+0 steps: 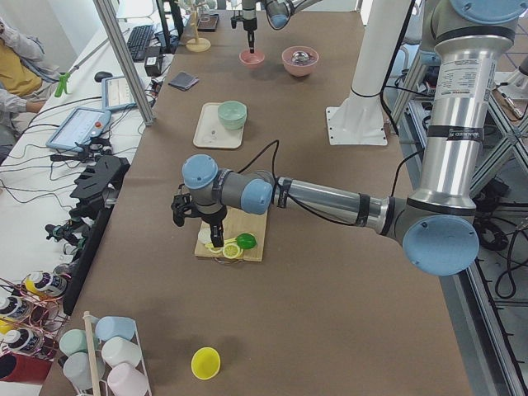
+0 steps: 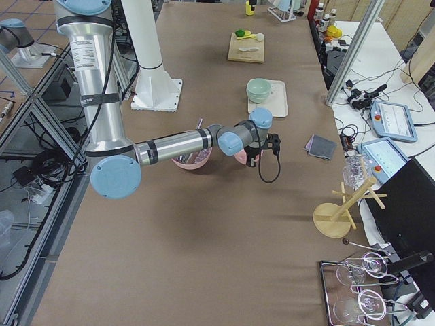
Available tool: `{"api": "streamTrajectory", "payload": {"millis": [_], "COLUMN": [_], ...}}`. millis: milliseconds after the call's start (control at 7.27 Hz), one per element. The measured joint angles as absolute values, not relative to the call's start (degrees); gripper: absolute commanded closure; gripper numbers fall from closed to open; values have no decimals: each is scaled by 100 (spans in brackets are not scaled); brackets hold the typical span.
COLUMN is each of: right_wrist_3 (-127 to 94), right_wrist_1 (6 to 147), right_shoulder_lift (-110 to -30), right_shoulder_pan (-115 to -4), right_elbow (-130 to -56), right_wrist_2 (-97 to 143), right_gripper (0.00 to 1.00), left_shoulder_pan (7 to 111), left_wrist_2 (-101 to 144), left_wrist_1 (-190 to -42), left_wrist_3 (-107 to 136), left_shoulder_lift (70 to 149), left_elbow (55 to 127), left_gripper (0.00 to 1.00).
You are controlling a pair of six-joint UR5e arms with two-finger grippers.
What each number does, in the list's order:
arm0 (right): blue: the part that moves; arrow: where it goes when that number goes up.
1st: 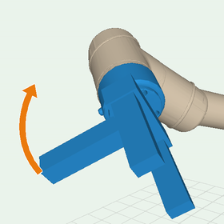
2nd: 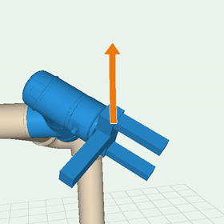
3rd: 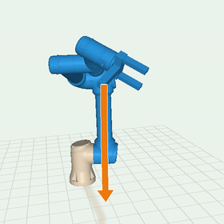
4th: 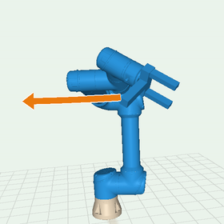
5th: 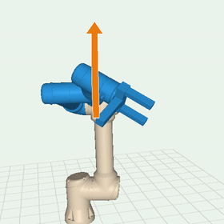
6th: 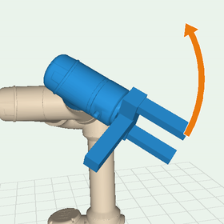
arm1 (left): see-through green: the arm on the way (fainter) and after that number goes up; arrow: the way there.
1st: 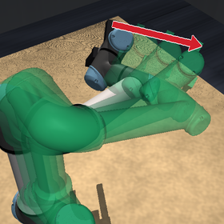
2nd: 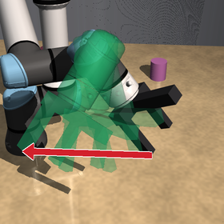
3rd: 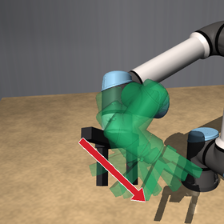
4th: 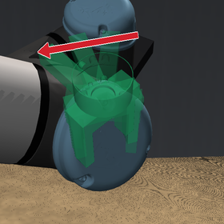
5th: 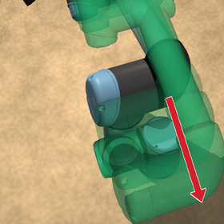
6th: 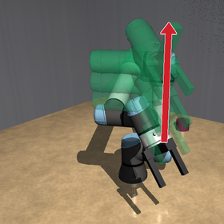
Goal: Stack pink bowl on green and place spoon
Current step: 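Carry the pink bowl over the green bowl while left gripper reaches for spoon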
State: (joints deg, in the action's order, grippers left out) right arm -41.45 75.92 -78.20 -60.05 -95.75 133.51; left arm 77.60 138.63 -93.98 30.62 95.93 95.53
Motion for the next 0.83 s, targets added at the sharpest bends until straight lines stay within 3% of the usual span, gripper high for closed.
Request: {"api": "streamTrajectory", "payload": {"millis": [413, 826], "right_wrist_3": [-6041, -7491], "right_wrist_1": [8307, 8303], "right_shoulder_lift": [-6248, -5217], "right_shoulder_pan": [-5648, -4861], "right_elbow": [-9649, -9290], "right_wrist_2": [13393, 12759], "right_gripper": [100, 100], "left_shoulder_pan": [7126, 6621], "left_wrist_2": [13768, 13649], "left_wrist_1": [-9438, -9449], "left_wrist_3": [4237, 4870], "left_shoulder_lift": [10137, 10399], "left_elbow": [9544, 9484], "left_gripper": [5, 7]}}
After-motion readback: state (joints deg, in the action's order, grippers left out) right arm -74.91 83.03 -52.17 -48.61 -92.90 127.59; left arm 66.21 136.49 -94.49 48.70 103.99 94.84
